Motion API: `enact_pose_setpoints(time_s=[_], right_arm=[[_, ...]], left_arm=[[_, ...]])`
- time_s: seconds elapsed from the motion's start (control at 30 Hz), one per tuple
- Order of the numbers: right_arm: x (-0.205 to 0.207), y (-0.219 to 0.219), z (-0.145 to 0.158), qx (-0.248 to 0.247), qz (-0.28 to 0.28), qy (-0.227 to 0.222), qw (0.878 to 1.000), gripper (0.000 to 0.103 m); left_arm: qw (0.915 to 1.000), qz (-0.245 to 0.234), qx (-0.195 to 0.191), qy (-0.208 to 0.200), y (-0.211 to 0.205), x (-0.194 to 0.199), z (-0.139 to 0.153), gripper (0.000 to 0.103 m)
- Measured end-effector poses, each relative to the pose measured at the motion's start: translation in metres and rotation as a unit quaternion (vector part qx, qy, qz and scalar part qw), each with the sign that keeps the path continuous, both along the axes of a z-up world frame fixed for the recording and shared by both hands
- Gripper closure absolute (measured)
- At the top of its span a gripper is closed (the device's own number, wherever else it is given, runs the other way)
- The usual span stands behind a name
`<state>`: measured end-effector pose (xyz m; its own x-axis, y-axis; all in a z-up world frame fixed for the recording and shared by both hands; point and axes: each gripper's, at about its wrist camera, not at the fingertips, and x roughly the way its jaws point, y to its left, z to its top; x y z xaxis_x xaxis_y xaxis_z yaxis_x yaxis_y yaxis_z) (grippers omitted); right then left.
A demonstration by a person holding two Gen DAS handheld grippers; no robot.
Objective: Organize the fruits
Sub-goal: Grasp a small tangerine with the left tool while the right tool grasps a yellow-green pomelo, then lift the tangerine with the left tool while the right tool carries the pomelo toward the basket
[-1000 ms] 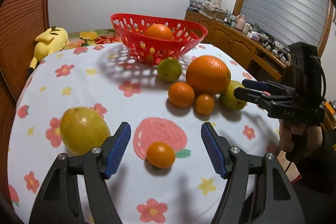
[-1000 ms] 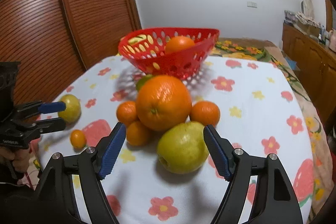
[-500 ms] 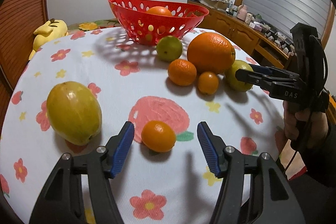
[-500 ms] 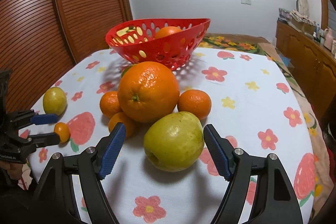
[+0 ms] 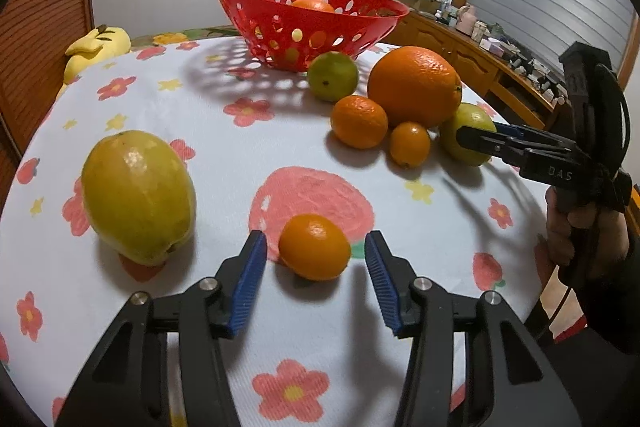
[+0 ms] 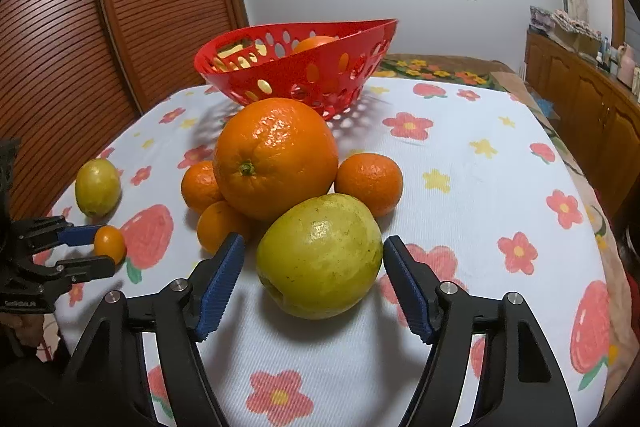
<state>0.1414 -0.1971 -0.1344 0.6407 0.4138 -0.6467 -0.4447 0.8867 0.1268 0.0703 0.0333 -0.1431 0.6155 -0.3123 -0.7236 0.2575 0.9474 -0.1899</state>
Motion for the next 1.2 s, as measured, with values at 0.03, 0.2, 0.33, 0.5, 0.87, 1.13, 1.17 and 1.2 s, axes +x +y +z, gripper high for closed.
enact_pose_setpoints(time_s=[0.03,0.2,0.33,0.5,0.87,1.13,1.17,1.2], right_arm=[[0.000,-0.001,0.000,0.001,-0.001,0.000,1.000,0.033],[0.001,-0.002,-0.001,0.005,-0.002,0.004,1.000,0.035],[0.001,-0.001,-0.002,0.001,-0.003,0.004,1.000,0.035],[0.003,-0.001,-0.004,0.001,-0.004,0.012,1.000,0.035],[0.005,-0.002,-0.006,0.008,-0.007,0.018,1.000,0.037],[0.005,-0.002,-0.004,-0.005,0.003,0.025,1.000,0.038],[0.004,-0.003,-0.004,-0.007,0.001,0.025,1.000,0.038],[0.003,-0.003,-0.004,-0.008,0.001,0.025,1.000,0.038]], left_arm=[[1.0000,0.001,0.000,-0.003,0.000,0.000,0.000,0.055],[1.0000,0.002,-0.007,-0.004,0.002,0.003,-0.001,0.070],[0.9999,0.001,-0.009,-0.011,0.000,0.004,0.004,0.070],[0.9996,-0.002,-0.013,-0.025,-0.001,-0.001,0.015,0.070],[0.9989,-0.009,-0.017,-0.043,-0.008,-0.005,0.029,0.070],[0.9988,-0.013,-0.017,-0.043,-0.012,-0.003,0.031,0.070],[0.9989,-0.013,-0.018,-0.042,-0.012,-0.002,0.031,0.070],[0.9989,-0.014,-0.017,-0.043,-0.012,-0.002,0.032,0.070]])
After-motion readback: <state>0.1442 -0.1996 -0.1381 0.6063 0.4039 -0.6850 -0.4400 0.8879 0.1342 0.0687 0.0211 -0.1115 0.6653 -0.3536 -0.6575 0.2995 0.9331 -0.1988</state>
